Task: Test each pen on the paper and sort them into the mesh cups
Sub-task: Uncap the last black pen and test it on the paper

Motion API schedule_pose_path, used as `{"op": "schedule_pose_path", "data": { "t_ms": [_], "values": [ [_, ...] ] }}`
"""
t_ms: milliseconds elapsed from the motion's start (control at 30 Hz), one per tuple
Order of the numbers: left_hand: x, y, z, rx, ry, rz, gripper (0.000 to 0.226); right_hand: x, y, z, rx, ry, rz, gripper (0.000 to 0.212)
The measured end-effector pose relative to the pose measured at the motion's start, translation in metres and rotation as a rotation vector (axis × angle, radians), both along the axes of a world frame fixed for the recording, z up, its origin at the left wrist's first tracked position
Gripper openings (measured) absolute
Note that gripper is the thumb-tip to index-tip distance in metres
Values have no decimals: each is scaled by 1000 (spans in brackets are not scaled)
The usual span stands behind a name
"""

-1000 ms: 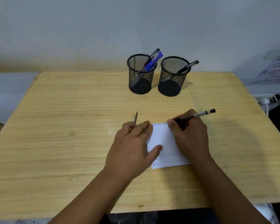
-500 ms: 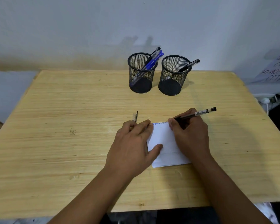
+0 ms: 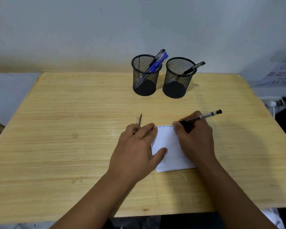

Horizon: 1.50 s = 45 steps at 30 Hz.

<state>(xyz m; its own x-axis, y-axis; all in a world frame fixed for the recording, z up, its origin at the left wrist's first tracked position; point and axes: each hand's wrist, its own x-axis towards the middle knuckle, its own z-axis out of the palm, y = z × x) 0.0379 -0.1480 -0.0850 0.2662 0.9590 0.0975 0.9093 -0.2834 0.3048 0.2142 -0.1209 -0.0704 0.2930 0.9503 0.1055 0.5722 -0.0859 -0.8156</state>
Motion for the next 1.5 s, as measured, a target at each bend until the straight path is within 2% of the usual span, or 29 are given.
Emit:
{"op": "schedule_pose_path", "data": {
  "t_ms": [533, 767, 1000, 1067, 1200, 1267, 1333, 1500],
  "values": [
    [-1, 0, 0, -7, -31, -1, 68, 1, -1, 1, 20, 17, 5, 14],
    [-1, -1, 1, -9, -44, 6, 68, 7, -2, 1, 19, 119, -60, 13],
    [-1, 0, 2, -9, -63, 9, 71, 8, -1, 3, 32, 133, -61, 12],
    [0, 1, 3, -4, -74, 4, 71, 13, 2, 6, -11, 238, -50, 7],
    [0, 3, 2, -2, -104, 7, 72, 23, 4, 21, -42, 723, -30, 11],
    [-1, 2, 3, -4, -136, 8, 71, 24, 4, 30, -45, 848, -27, 14],
    [-1, 2, 6, -8, -171, -3, 70, 22, 2, 38, -53, 909, -26, 13],
    [-7, 3, 13, 39, -242, 48, 66, 14, -8, 43, -79, 923, -6, 5]
  ]
}}
